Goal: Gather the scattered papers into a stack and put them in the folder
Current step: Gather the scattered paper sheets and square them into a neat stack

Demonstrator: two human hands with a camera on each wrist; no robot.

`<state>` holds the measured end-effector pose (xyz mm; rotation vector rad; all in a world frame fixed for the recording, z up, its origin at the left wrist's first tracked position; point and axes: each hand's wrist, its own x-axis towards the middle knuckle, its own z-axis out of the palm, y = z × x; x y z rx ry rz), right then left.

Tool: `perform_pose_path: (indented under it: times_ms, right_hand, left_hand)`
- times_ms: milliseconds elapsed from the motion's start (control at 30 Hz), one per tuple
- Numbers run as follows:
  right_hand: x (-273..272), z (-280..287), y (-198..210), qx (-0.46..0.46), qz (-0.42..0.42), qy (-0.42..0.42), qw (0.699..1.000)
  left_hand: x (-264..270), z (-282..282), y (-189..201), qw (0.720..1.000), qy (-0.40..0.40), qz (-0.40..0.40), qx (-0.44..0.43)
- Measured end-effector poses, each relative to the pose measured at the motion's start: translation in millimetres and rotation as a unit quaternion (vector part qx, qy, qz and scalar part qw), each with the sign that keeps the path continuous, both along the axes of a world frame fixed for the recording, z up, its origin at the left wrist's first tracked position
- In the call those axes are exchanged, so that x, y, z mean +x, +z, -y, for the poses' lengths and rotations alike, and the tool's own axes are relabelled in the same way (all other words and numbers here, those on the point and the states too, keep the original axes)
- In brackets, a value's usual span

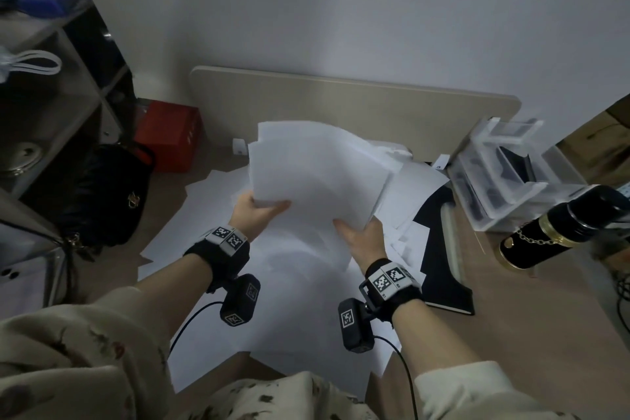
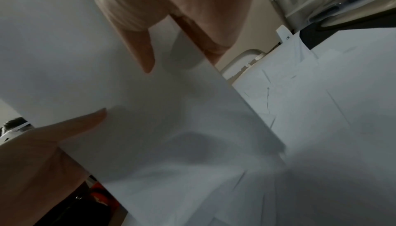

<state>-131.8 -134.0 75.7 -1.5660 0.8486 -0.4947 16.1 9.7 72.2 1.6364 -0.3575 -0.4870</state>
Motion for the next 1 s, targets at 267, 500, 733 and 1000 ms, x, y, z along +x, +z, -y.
perform_pose_path:
  times_ms: [267, 500, 733, 1000]
  right_hand:
    - [7.3, 5.7, 34.3, 0.053, 0.132, 0.007, 0.99]
    - [20.2, -0.2, 55.2, 0.069, 0.205, -0.058, 0.975]
    - [23.2, -5.6, 61.0, 0.065, 0.208, -0.09, 0.972]
    - [24.3, -5.0, 62.8, 0.022, 0.215, -0.064, 0.974]
  left_hand:
    - [-7.4, 3.8, 38.0, 0.99, 0.092, 0.016, -0.102]
    - [-10.5, 13.4, 65.1, 0.975, 0.176, 0.024, -0.137]
    - [-16.4, 16.2, 71.5, 0.974, 0.189, 0.022, -0.12]
    - [-17.4, 17.5, 73.9, 0.979, 0.174, 0.036, -0.098]
